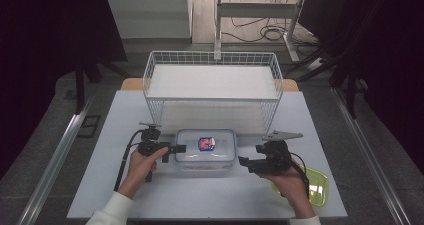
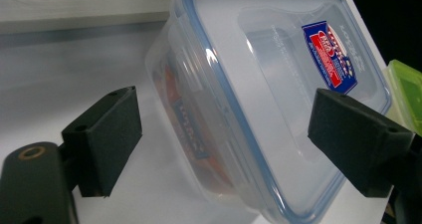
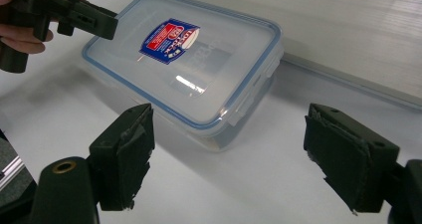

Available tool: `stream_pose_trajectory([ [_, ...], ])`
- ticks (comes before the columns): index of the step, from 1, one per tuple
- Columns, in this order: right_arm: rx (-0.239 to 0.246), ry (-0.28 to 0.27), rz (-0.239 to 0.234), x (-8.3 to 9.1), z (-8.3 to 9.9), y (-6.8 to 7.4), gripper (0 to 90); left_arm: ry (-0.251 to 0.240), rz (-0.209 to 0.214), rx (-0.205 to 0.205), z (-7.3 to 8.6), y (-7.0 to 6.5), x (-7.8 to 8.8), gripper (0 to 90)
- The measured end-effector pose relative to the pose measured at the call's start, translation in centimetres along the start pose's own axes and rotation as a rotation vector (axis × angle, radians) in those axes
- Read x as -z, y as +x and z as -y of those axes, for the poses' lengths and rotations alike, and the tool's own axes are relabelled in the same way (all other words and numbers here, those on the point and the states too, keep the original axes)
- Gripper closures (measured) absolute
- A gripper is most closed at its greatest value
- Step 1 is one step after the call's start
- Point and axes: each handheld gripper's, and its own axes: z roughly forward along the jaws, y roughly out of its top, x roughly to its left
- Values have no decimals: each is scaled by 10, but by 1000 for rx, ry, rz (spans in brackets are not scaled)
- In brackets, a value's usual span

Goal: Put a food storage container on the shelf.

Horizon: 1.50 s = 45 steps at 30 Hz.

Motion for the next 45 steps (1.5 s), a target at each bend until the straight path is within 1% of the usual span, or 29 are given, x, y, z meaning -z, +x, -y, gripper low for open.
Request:
stream_pose_trajectory([
  [1, 1, 0, 3, 0, 0, 0, 204, 11, 24, 12, 0, 2, -3, 143],
  [3, 1, 0, 4, 0, 0, 0, 204, 22, 57, 17, -1, 3, -5, 157],
  [5, 3, 2, 7, -1, 0, 0, 205, 27, 74, 23, -1, 3, -7, 171],
  [6, 3, 4, 8, -1, 1, 0, 205, 27, 74, 23, -1, 3, -7, 177],
  [7, 4, 4, 9, -1, 1, 0, 205, 34, 95, 35, 0, 4, -8, 178],
  [9, 3, 3, 10, -1, 1, 0, 206, 46, 130, 44, 0, 4, -11, 190],
  [11, 3, 3, 13, -1, 0, -1, 207, 51, 130, 47, 0, 4, -13, 175],
  [14, -2, 4, 18, -1, 1, -1, 208, 54, 130, 46, 0, 4, -12, 186],
  [16, -4, 9, 19, -2, 0, -2, 212, 43, 118, 33, 0, 3, -9, 205],
  [18, -3, 9, 17, -3, 0, -2, 215, 37, 114, 29, 0, 2, -8, 221],
  [19, -8, 13, 13, -5, -1, -2, 221, 32, 112, 27, 0, 3, -6, 255],
  [21, -16, 15, 17, -7, -4, -1, 225, 33, 112, 28, 0, 3, -6, 262],
  [23, -32, 14, 23, -11, -8, -1, 227, 34, 113, 27, 0, 3, -6, 265],
  [26, -49, 30, 14, -20, -12, 0, 228, 35, 120, 30, 0, 4, -5, 272],
  [27, -62, 38, 11, -23, -14, 0, 226, 36, 121, 30, 0, 4, -5, 273],
  [28, -62, 38, 11, -23, -14, 0, 226, 36, 121, 30, 0, 4, -5, 274],
  [29, -84, 48, 5, -30, -19, -1, 213, 36, 121, 31, 0, 4, -5, 275],
  [31, -103, 51, -7, -34, -22, -2, 207, 35, 121, 30, 0, 4, -5, 275],
  [32, -103, 51, -7, -34, -22, -2, 207, 35, 121, 30, 0, 4, -5, 275],
  [33, -123, 51, -22, -37, -24, -4, 201, 38, 119, 30, -1, 4, -5, 275],
  [34, -123, 51, -22, -37, -24, -4, 201, 38, 119, 30, -1, 4, -5, 275],
  [35, -138, 60, -27, -41, -25, -5, 194, 38, 119, 30, -1, 4, -5, 275],
  [37, -147, 68, -27, -45, -26, -5, 193, 39, 119, 29, -1, 4, -5, 275],
  [40, -155, 74, -25, -49, -27, -5, 191, 40, 118, 29, -1, 4, -5, 276],
  [41, -170, 80, -27, -54, -29, -6, 190, 40, 117, 27, -1, 4, -5, 276],
  [45, -192, 98, -39, -62, -31, -8, 189, 40, 117, 23, -1, 4, -5, 275],
])
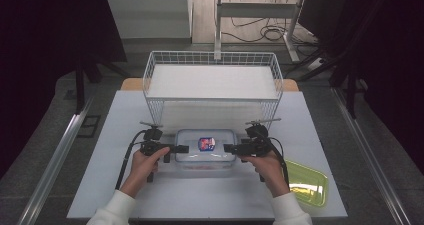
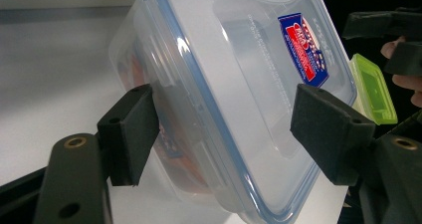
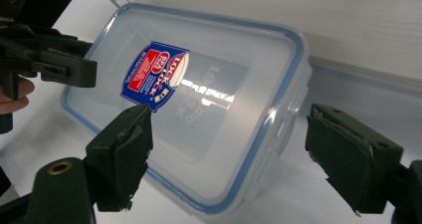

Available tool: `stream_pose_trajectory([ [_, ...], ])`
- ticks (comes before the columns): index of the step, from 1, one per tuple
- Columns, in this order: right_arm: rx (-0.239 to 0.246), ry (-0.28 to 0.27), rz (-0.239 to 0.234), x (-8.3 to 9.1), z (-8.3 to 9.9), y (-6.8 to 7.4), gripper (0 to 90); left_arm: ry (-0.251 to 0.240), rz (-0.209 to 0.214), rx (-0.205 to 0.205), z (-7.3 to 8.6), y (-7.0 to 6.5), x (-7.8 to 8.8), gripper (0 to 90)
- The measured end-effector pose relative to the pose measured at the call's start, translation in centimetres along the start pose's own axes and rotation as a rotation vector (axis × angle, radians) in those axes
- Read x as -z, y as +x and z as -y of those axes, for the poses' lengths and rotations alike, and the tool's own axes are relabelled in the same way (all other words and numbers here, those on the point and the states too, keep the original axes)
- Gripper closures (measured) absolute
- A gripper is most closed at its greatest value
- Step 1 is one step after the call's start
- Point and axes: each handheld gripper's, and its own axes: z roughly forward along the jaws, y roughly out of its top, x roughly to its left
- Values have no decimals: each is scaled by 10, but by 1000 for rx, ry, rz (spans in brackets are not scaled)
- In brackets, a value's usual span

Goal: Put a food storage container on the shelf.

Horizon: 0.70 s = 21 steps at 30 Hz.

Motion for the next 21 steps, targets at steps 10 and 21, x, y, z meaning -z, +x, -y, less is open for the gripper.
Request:
stream_pose_trajectory([
  [10, -59, 33, -30, -19, 0, -9, 187, -1, 0, -11, 0, 0, 0, 275],
  [21, -133, 78, -73, -35, 2, -22, 146, -6, -10, -32, 1, -2, 1, 273],
])
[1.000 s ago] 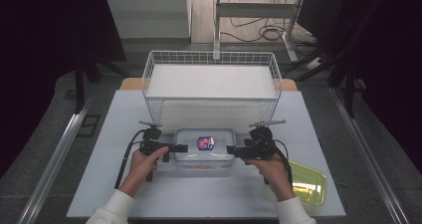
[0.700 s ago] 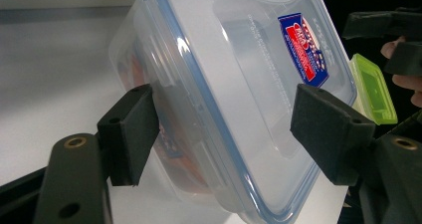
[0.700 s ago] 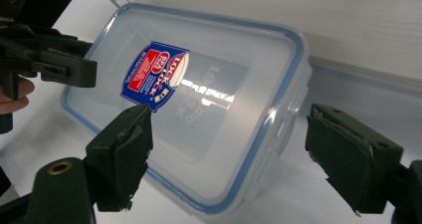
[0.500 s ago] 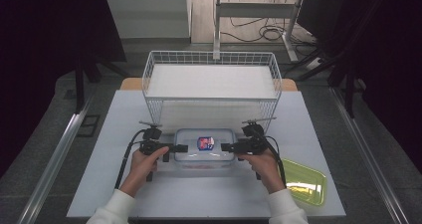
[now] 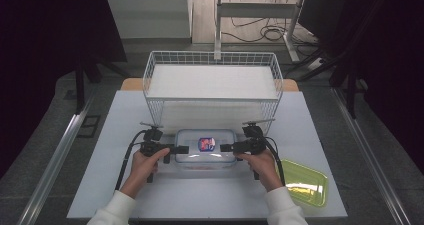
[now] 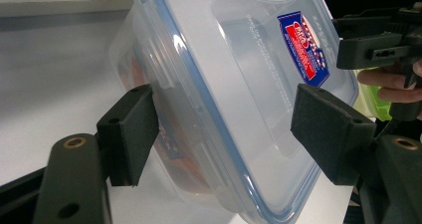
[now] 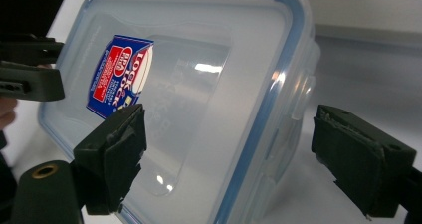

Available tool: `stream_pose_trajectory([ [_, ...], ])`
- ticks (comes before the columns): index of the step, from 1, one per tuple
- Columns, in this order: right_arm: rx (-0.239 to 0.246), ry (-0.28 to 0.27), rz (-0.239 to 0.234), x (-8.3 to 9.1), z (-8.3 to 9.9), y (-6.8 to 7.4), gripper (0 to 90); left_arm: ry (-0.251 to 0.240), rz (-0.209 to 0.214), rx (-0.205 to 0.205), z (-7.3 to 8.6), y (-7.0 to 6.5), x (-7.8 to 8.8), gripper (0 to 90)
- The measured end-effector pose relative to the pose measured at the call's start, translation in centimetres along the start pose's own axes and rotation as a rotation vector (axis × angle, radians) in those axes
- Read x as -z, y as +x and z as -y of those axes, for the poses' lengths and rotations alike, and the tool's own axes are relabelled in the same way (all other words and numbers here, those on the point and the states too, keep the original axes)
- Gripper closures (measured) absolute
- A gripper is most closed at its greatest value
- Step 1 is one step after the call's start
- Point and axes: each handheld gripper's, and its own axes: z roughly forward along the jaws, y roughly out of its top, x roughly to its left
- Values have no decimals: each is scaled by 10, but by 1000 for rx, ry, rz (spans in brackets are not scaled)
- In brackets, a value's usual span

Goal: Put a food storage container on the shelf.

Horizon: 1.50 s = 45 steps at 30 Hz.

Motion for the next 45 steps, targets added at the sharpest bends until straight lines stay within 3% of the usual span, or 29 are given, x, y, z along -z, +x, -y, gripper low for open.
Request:
stream_pose_trajectory([
  [4, -42, 37, -72, -4, -1, -4, 168, -2, -2, -8, 1, -1, 0, 273],
  [10, -58, 32, -75, -2, 0, -4, 218, -4, -9, -22, 2, -2, 1, 275],
  [13, -77, 15, -100, 3, 2, -8, 272, -8, -30, -65, 5, -9, 4, 276],
  [18, -73, -1, -119, 11, 7, -9, 330, -12, -49, -90, 8, -15, 8, 297],
  [26, -53, -4, -134, 16, 10, -8, 363, -27, -39, -90, 12, -16, 12, 348],
  [33, -41, -8, -160, 20, 13, -12, 399, -52, -2, -76, 15, -12, 16, 397],
  [45, -12, -22, -175, 25, 18, -12, 431, -69, 27, -84, 19, -10, 21, 446],
])
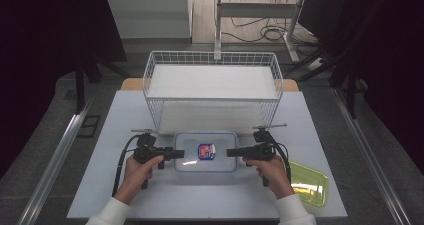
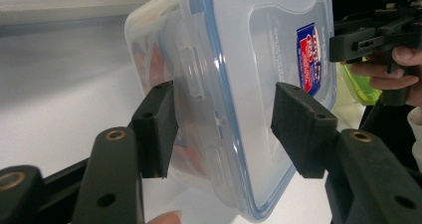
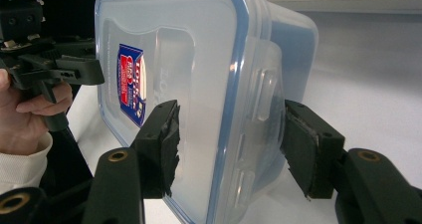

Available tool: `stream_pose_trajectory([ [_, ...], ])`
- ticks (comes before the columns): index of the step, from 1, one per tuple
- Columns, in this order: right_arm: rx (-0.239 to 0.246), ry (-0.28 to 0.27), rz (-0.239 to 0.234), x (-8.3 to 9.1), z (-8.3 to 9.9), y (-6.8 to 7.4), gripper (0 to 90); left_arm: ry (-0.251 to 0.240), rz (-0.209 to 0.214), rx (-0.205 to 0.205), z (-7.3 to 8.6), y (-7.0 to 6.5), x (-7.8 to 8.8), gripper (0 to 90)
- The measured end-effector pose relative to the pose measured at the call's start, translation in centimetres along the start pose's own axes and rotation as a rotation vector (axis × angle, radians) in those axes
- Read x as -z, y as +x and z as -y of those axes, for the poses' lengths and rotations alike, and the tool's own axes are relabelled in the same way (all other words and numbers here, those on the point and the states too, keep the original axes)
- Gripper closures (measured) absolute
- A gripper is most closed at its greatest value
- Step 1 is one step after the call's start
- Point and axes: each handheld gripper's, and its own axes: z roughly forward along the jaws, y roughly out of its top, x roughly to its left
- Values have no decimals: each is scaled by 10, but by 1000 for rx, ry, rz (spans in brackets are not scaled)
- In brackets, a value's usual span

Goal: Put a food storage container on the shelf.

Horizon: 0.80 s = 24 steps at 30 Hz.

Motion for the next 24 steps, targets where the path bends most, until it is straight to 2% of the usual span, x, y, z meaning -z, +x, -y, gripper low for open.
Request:
stream_pose_trajectory([
  [11, 10, -7, -23, 3, 4, -1, 454, -5, 31, -9, 2, 3, 4, 482],
  [16, 41, -14, -18, 4, 5, 2, 459, -11, 45, -8, 4, 5, 7, 510],
  [24, 48, -27, -27, 5, 6, 3, 468, -15, 46, -8, 6, 5, 8, 511],
])
